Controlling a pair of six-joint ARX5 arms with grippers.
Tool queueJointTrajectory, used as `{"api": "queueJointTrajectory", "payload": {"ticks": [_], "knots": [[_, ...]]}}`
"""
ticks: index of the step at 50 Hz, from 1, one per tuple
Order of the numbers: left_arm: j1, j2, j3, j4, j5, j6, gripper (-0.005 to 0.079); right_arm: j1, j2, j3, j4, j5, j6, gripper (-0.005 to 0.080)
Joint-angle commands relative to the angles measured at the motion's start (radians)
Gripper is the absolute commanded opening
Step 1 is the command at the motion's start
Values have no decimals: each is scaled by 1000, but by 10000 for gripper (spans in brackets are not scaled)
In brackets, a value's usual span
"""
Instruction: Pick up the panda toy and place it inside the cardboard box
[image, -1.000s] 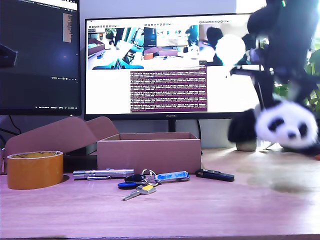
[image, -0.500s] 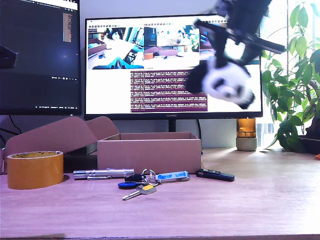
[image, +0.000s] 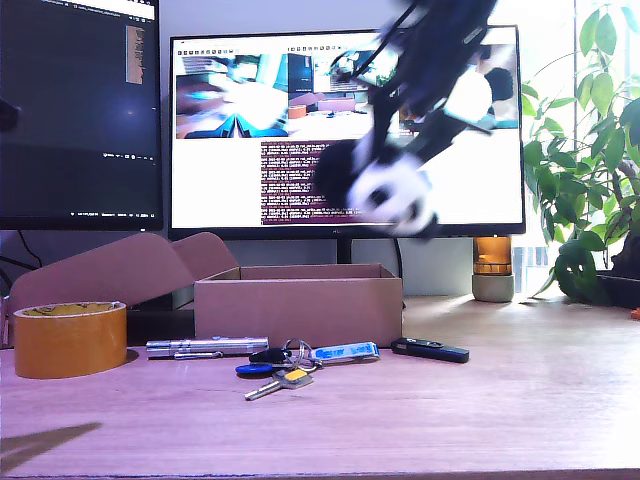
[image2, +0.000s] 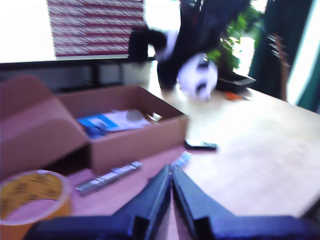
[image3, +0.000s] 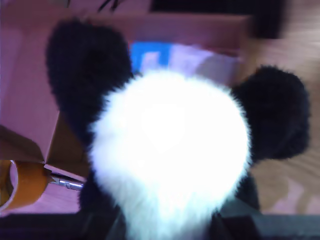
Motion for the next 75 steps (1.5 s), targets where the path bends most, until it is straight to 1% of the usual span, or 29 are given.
{"api": "queueJointTrajectory", "payload": {"ticks": [1, 8, 17, 25, 31, 37, 53, 67, 75], "knots": [[-2, 4, -17, 12, -8, 2, -19, 23, 13, 70, 12, -3, -21, 213], [-2, 4, -17, 13, -69, 1, -19, 38, 76, 150, 12, -3, -53, 213], [-2, 4, -17, 13, -75, 1, -19, 38, 127, 195, 26, 0, -103, 213], [-2, 4, -17, 13, -75, 1, -19, 25, 153, 199, 85, 20, -145, 213], [-2, 4, -17, 13, -75, 1, -19, 16, 165, 199, 113, 41, -177, 213], [-2, 4, -17, 13, -75, 1, -19, 14, 186, 199, 133, 43, -185, 213], [-2, 4, -17, 13, -75, 0, -19, 16, 221, 199, 98, 42, -258, 213], [-2, 4, -17, 14, -75, 1, -19, 29, 224, 199, 95, 39, -346, 213], [-2, 4, -17, 14, -75, 1, -19, 42, 231, 199, 93, 15, -384, 213]]}}
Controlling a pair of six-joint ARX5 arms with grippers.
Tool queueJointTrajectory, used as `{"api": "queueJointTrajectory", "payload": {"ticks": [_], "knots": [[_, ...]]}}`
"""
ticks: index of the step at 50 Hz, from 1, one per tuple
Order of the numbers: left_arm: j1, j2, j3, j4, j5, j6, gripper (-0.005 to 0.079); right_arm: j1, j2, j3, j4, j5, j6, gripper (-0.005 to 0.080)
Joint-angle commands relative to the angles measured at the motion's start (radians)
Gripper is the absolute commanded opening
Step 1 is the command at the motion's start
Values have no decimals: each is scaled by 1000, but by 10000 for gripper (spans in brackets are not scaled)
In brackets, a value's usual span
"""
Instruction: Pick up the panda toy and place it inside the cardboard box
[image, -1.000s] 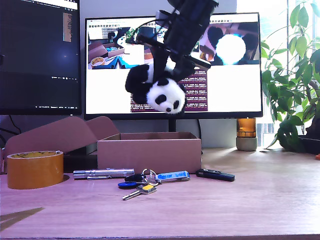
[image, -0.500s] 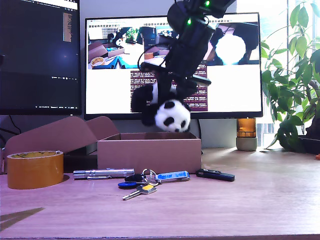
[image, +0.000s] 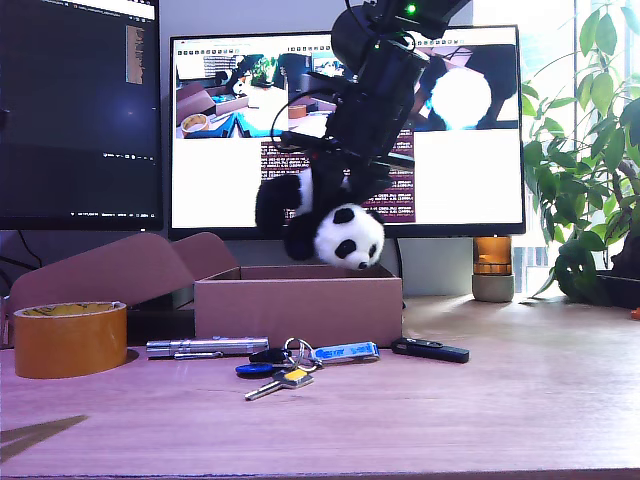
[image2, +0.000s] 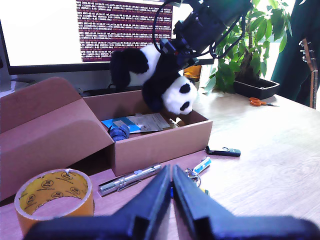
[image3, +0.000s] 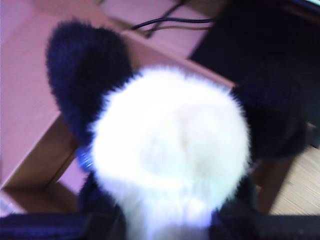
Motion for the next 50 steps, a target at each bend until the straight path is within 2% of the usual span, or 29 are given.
{"api": "queueJointTrajectory", "payload": {"ticks": [1, 21, 33, 45, 50], "knots": [[-2, 4, -17, 10, 0, 1, -19, 20, 32, 7, 10, -10, -27, 213], [-2, 4, -17, 11, 0, 1, -19, 30, 72, 7, -10, -14, -133, 213], [-2, 4, -17, 11, 0, 1, -19, 28, 72, 7, -7, 0, -133, 215], [-2, 4, -17, 11, 0, 1, -19, 28, 72, 7, -3, 0, -133, 363], [-2, 4, -17, 11, 0, 1, -19, 28, 72, 7, 2, 0, -133, 371]]}}
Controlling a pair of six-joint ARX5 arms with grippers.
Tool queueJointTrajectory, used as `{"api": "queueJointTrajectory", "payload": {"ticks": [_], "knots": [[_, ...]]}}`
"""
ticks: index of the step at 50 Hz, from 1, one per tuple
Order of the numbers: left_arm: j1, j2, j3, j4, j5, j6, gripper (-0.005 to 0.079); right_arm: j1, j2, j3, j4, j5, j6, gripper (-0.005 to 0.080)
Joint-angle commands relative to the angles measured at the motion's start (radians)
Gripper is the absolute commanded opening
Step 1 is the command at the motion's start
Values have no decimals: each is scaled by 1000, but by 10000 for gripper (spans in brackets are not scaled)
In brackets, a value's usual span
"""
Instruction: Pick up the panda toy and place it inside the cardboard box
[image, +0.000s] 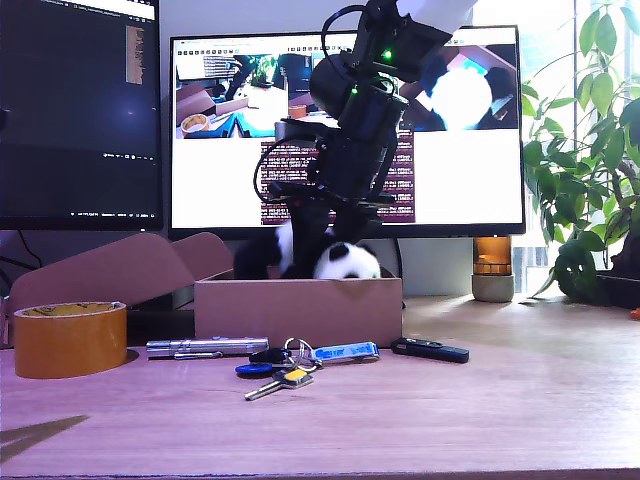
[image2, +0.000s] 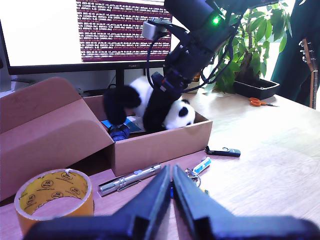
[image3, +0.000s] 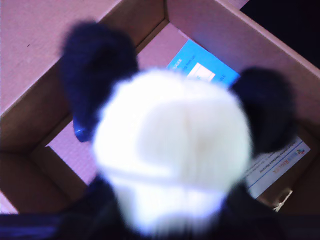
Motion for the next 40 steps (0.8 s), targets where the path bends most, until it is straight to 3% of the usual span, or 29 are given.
{"api": "queueJointTrajectory", "payload": {"ticks": [1, 12, 19, 40], "knots": [[-2, 4, -17, 11, 0, 1, -19, 3, -16, 8, 18, 0, -2, 371], [-2, 4, -17, 11, 0, 1, -19, 3, -16, 8, 43, 0, -2, 377], [-2, 4, -17, 11, 0, 1, -19, 2, -16, 8, 44, 0, -3, 457], [-2, 4, -17, 9, 0, 1, -19, 2, -21, 8, 2, 0, -3, 455]]}}
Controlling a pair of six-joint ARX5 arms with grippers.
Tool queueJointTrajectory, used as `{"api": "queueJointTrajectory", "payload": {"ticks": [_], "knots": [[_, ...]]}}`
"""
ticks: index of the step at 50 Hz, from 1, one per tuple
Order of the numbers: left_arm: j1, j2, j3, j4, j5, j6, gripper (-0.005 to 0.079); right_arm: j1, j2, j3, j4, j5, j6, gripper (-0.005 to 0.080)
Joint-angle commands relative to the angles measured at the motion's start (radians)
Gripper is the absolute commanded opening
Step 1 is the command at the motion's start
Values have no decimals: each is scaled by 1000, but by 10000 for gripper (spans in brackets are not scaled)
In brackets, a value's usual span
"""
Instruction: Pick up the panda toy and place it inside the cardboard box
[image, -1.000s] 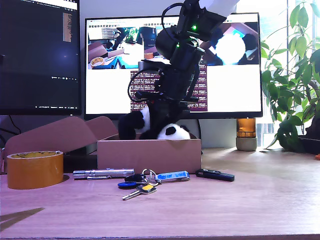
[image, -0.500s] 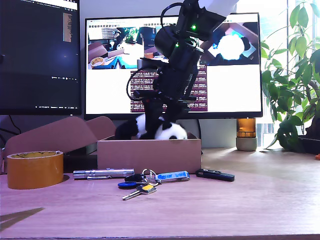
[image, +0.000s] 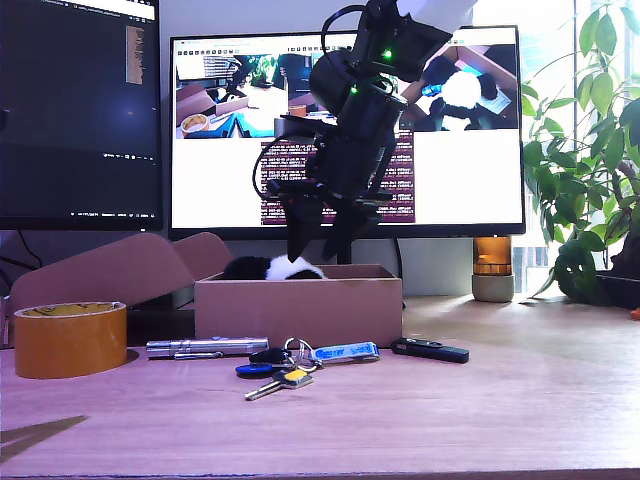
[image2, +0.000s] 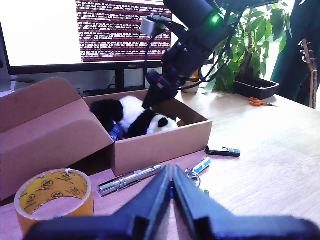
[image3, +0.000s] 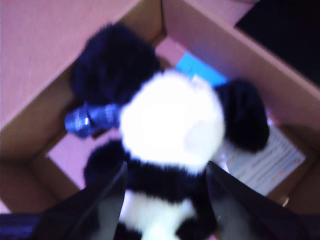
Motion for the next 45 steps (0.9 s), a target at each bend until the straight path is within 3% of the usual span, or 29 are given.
{"api": "queueJointTrajectory", "payload": {"ticks": [1, 4, 8, 15, 45], "knots": [[-2, 4, -17, 9, 0, 1, -19, 2, -21, 8, -16, 0, -3, 453], [-2, 4, -17, 9, 0, 1, -19, 2, -27, 8, -38, 0, -2, 419], [-2, 4, -17, 9, 0, 1, -19, 2, -37, 8, -58, 0, -3, 303], [-2, 4, -17, 9, 0, 1, -19, 2, -68, 8, -76, 0, -3, -17], [-1, 4, -16, 7, 0, 2, -19, 2, -108, 7, -33, 0, 32, -7]]}}
